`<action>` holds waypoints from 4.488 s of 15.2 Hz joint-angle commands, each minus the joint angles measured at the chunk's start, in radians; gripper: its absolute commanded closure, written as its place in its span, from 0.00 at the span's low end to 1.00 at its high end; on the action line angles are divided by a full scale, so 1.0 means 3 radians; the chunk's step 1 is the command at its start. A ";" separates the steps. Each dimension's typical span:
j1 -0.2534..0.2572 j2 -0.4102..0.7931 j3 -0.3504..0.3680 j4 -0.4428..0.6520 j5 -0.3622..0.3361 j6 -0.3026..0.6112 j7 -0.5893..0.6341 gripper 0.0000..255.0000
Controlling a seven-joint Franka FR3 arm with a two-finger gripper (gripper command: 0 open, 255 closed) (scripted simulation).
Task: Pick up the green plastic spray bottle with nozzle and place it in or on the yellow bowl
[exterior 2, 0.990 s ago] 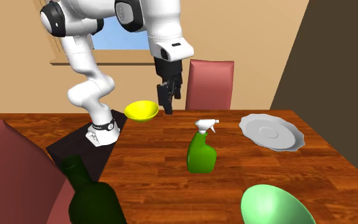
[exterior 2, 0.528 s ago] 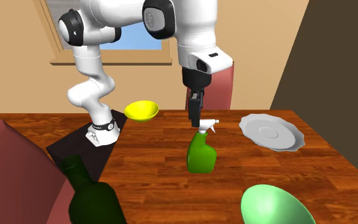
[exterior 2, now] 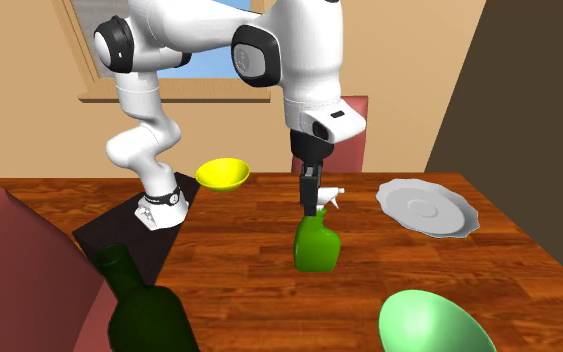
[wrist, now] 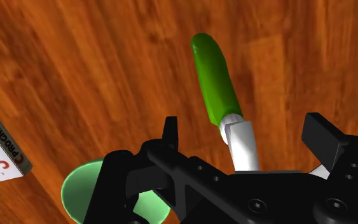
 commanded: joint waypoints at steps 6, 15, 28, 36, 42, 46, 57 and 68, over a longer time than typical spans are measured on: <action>0.0000 0.0002 0.0000 -0.0013 0.0001 0.0017 -0.0002 0.00; 0.0000 0.0004 0.0000 -0.0012 0.0001 0.0016 -0.0002 1.00; -0.0035 0.0100 -0.0009 0.0662 0.0016 -0.0562 0.0034 1.00; -0.0084 0.0270 -0.0016 0.1275 0.0057 -0.1008 0.0053 1.00; -0.0155 0.0501 -0.0017 0.1911 0.0119 -0.1415 0.0072 1.00; -0.0135 0.0421 -0.0016 0.1945 0.0105 -0.1525 0.0101 1.00; 0.0234 -0.1234 0.0166 0.0094 -0.0263 -0.1267 0.0501 1.00; 0.0333 -0.2388 0.0515 -0.0695 -0.0300 -0.1602 0.0974 1.00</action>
